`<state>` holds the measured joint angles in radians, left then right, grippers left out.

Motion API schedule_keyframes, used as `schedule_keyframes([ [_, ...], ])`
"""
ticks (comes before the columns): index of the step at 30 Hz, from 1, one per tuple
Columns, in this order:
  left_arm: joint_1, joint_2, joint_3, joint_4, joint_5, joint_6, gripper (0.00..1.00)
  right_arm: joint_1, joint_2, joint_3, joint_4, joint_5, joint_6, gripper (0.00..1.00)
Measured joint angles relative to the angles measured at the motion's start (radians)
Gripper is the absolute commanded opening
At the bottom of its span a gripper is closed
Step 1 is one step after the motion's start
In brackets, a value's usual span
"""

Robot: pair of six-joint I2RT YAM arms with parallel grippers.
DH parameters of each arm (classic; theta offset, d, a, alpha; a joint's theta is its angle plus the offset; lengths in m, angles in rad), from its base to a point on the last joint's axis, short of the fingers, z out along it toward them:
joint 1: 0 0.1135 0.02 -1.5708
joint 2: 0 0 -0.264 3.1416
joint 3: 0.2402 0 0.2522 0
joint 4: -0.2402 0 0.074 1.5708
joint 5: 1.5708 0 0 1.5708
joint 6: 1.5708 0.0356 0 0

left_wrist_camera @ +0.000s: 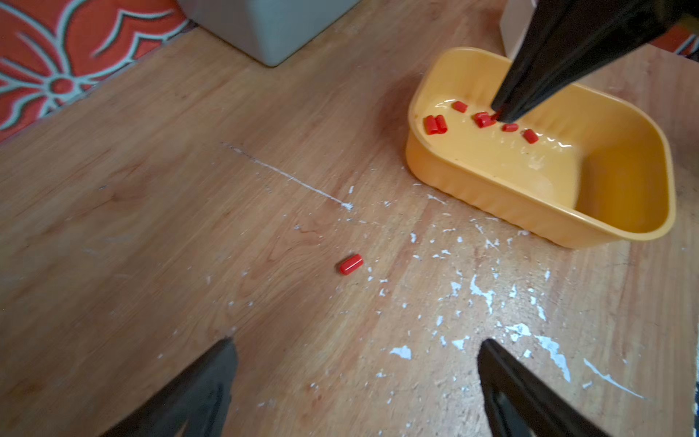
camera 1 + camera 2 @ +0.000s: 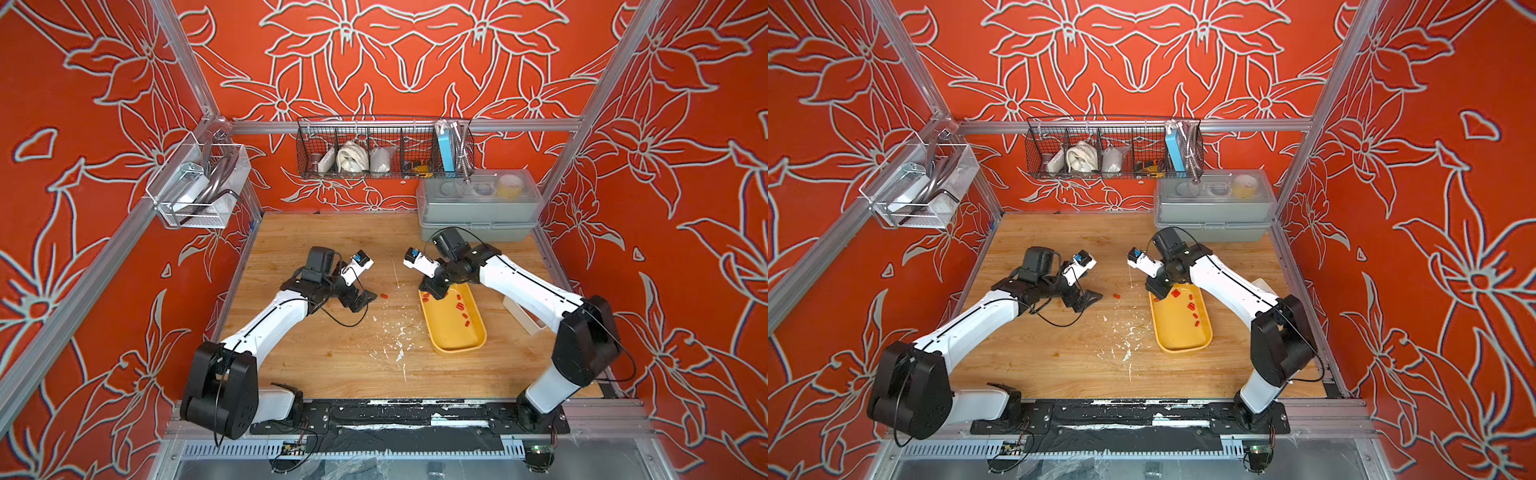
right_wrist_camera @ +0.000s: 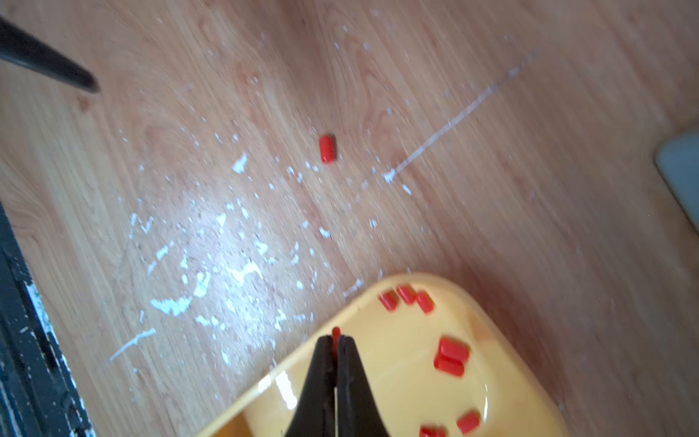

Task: Take the screw protection sleeves out of the storage box
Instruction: Place the screw protection sleeve at the center of the board.

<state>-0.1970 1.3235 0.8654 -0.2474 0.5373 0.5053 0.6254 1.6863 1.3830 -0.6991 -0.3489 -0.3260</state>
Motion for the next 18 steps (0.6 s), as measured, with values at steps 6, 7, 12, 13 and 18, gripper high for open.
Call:
schedule_keyframes([
  [6, 0.047, -0.043, -0.010, -0.041, -0.027, 0.004, 0.98, 0.056, 0.208, 0.133, 0.021, 0.009, 0.046, 0.04],
  [7, 0.047, -0.054, -0.018, -0.045, -0.029, 0.005, 0.98, 0.060, 0.247, 0.156, 0.021, 0.013, 0.053, 0.04],
  [12, 0.047, -0.087, -0.043, -0.053, -0.033, 0.013, 0.99, 0.069, 0.405, 0.279, 0.016, 0.043, 0.089, 0.06],
  [13, 0.047, -0.090, -0.045, -0.056, -0.034, 0.015, 0.98, 0.070, 0.435, 0.306, 0.014, 0.050, 0.095, 0.06],
  [18, 0.047, -0.091, -0.045, -0.058, -0.039, 0.019, 0.98, 0.071, 0.532, 0.391, -0.010, 0.064, 0.112, 0.10],
])
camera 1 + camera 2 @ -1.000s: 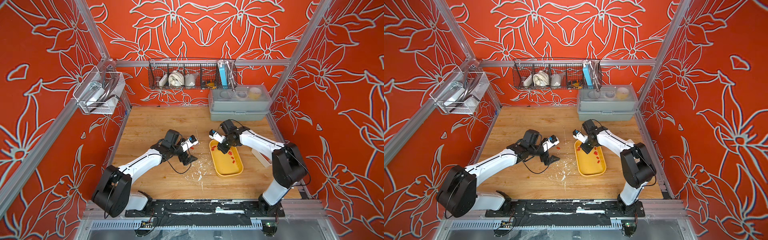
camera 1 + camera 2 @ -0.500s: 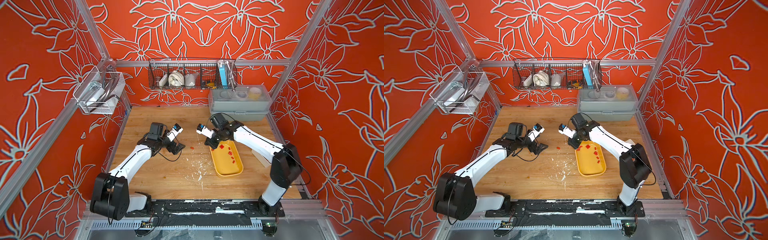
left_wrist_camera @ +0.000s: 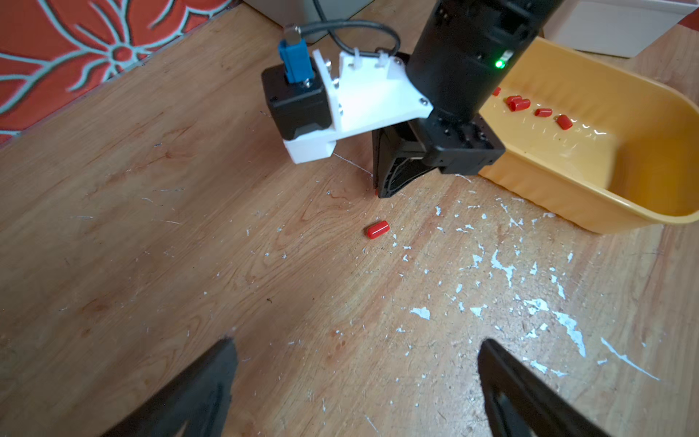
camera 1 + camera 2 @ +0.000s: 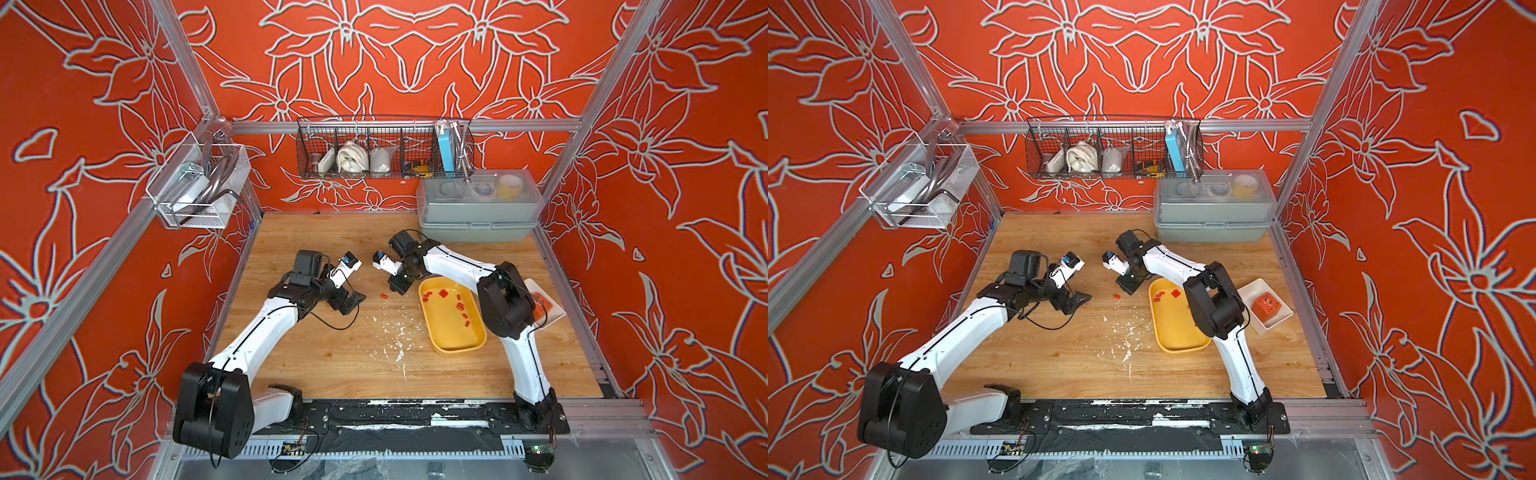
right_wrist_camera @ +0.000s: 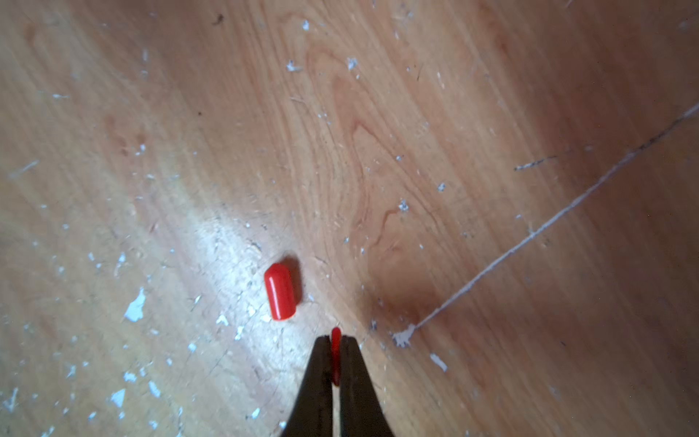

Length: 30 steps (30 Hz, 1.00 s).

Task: Take the screw protection sleeves out of the storage box
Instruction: Place the screw protection sleeve at the center of the board, then pick up the screw protection sleeve from the storage box.

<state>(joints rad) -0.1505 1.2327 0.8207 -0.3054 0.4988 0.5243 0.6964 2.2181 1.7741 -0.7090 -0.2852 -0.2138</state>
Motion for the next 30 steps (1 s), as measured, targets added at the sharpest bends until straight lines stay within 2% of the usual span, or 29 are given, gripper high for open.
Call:
schedule_keyframes([
  [2, 0.000, 0.000, 0.000, -0.001, 0.000, 0.000, 0.98, 0.000, 0.023, 0.021, -0.012, 0.000, 0.004, 0.12],
  [10, 0.000, 0.000, 0.000, -0.023, 0.029, 0.000, 0.98, 0.000, 0.041, 0.087, -0.074, -0.004, 0.008, 0.29],
  [17, 0.000, 0.000, 0.001, -0.032, 0.069, 0.002, 0.98, -0.008, 0.001, 0.094, -0.127, -0.004, -0.029, 0.38],
  [23, -0.028, 0.000, 0.001, -0.030, 0.127, 0.005, 0.98, -0.037, -0.234, -0.052, -0.135, -0.003, -0.096, 0.41],
  [30, -0.193, 0.032, 0.009, -0.032, 0.162, 0.068, 0.98, -0.114, -0.558, -0.357, -0.102, 0.028, -0.182, 0.42],
])
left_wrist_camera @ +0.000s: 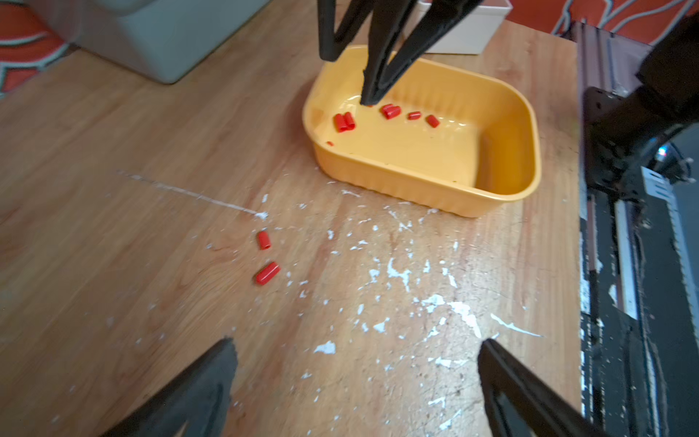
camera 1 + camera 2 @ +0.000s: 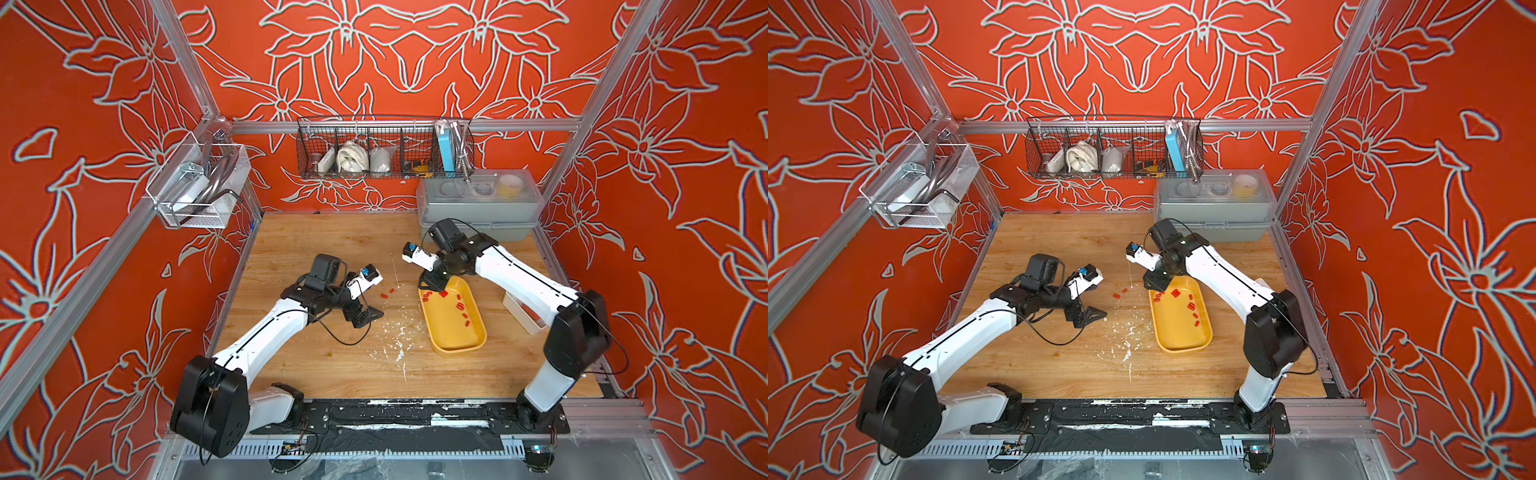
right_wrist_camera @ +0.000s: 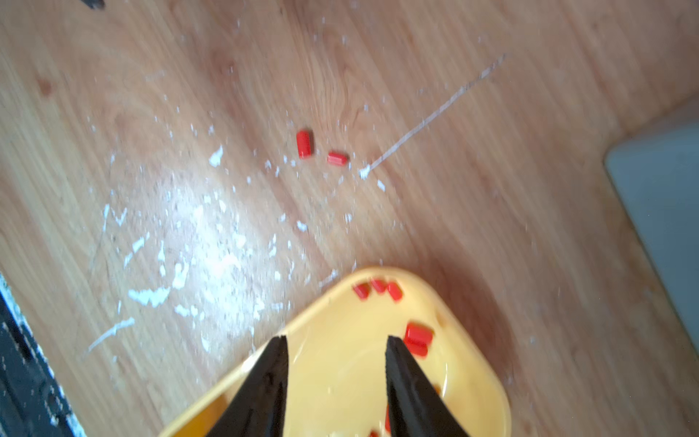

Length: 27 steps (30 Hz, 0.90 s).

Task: Take the screw protection sleeves out of the storage box
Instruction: Pick up the screw protection sleeve from the storage box.

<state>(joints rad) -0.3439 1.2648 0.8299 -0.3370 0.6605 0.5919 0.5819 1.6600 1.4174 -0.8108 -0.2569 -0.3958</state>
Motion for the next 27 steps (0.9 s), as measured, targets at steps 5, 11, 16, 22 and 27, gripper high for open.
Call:
schedule_keyframes([
  [5, -0.093, 0.071, 0.030, 0.011, 0.023, -0.003, 0.98, -0.062, -0.098, -0.200, 0.021, 0.059, -0.052, 0.40],
  [11, -0.144, 0.094, 0.021, 0.062, 0.034, -0.047, 0.98, -0.086, -0.132, -0.329, 0.032, 0.180, -0.085, 0.36],
  [16, -0.149, 0.094, 0.019, 0.074, 0.029, -0.054, 0.98, -0.086, -0.096, -0.341, 0.050, 0.255, -0.083, 0.32],
  [22, -0.149, 0.093, 0.019, 0.077, 0.020, -0.053, 0.98, -0.086, -0.007, -0.327, 0.076, 0.304, -0.072, 0.30],
  [27, -0.149, 0.093, 0.019, 0.077, 0.018, -0.053, 0.98, -0.086, 0.026, -0.313, 0.088, 0.328, -0.064, 0.28],
])
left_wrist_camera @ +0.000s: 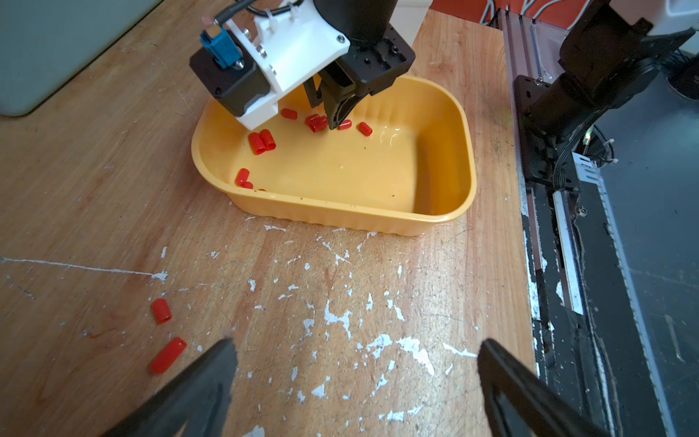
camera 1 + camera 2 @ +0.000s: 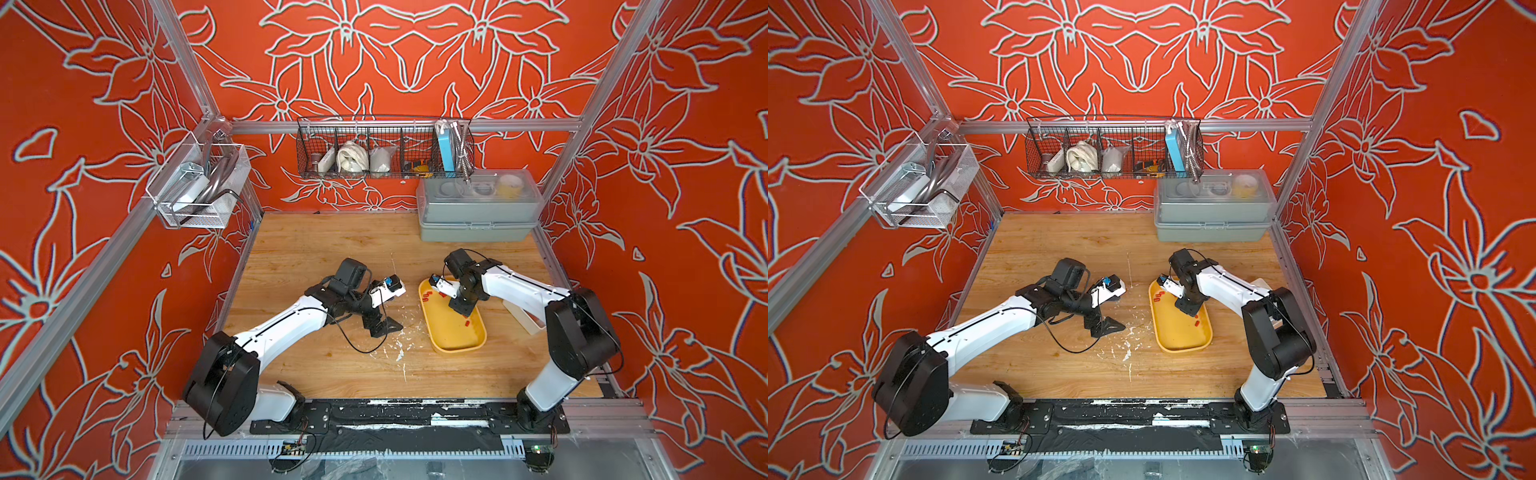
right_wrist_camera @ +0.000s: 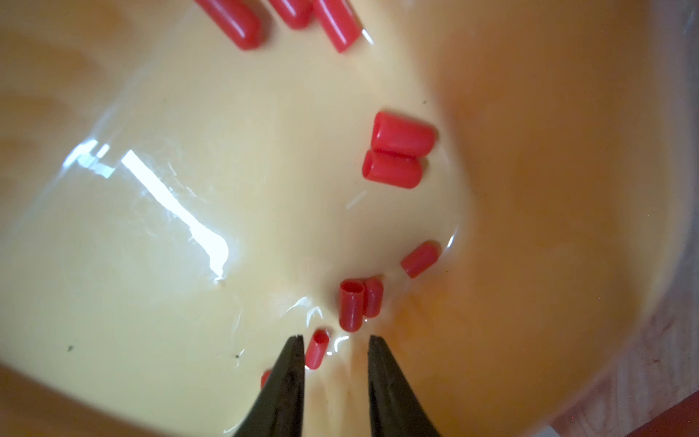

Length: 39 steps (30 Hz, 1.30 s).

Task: Take the screw protection sleeves out of the storage box
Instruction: Pick up the screw protection sleeve from the storage box.

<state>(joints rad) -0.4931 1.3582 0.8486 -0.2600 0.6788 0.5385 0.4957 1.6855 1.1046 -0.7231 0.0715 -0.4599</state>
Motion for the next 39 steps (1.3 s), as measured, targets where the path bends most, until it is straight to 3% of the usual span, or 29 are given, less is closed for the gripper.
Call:
schedule_keyframes([
  [15, 0.000, -0.011, 0.000, -0.001, -0.003, 0.008, 0.98, 0.001, 0.050, 0.011, 0.029, 0.010, 0.010, 0.17],
  [24, 0.000, -0.014, 0.000, -0.001, -0.005, 0.016, 0.98, 0.002, 0.073, -0.003, 0.048, 0.018, 0.011, 0.16],
  [33, 0.000, -0.019, -0.011, -0.002, -0.013, 0.020, 0.98, 0.003, 0.073, -0.007, 0.046, 0.017, 0.013, 0.03],
  [39, 0.000, -0.023, -0.011, -0.002, -0.028, 0.023, 0.98, 0.003, 0.059, -0.004, 0.018, -0.020, 0.021, 0.01],
])
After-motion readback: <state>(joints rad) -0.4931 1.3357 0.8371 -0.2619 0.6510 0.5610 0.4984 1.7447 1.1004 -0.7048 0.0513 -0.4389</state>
